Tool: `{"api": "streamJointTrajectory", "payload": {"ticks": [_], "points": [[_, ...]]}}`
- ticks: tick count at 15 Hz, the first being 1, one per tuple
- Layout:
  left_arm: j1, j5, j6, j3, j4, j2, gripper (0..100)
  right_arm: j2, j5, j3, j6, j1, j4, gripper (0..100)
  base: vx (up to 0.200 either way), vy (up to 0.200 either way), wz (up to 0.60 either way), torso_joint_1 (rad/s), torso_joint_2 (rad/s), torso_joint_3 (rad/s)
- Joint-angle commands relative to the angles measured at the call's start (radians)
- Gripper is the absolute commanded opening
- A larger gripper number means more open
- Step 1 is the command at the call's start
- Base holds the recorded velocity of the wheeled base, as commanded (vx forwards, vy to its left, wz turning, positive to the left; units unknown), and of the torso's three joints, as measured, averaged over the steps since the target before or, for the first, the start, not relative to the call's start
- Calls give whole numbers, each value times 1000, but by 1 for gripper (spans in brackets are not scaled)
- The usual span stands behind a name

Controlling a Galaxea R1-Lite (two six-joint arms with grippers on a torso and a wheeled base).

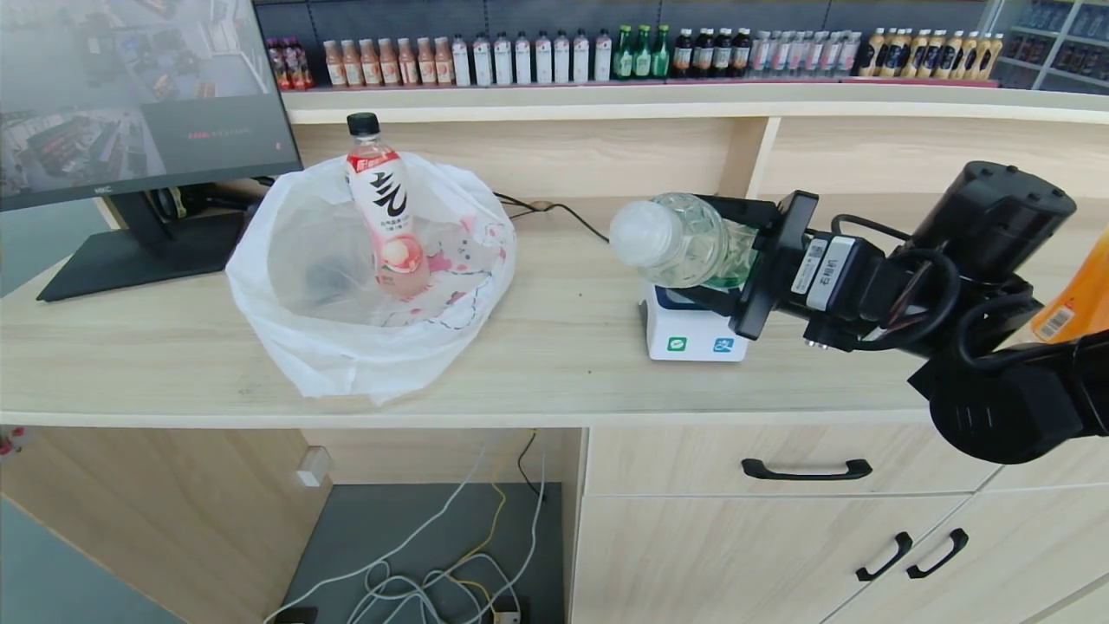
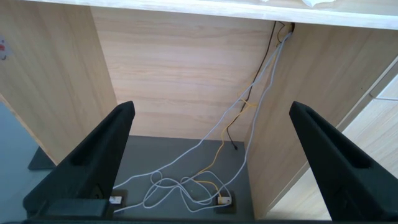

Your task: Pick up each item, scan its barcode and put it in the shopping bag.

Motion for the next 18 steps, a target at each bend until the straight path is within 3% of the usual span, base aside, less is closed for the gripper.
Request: {"api": "streamJointTrajectory", "payload": {"ticks": [1, 18], "points": [[0, 0, -1, 0, 0, 0, 100, 5, -1, 2, 1, 3, 2, 0, 0, 0, 0, 0, 0, 0], [0, 0, -3, 0, 0, 0, 100, 5, -1, 6, 1, 4, -9, 0, 0, 0, 0, 0, 0, 0]]}}
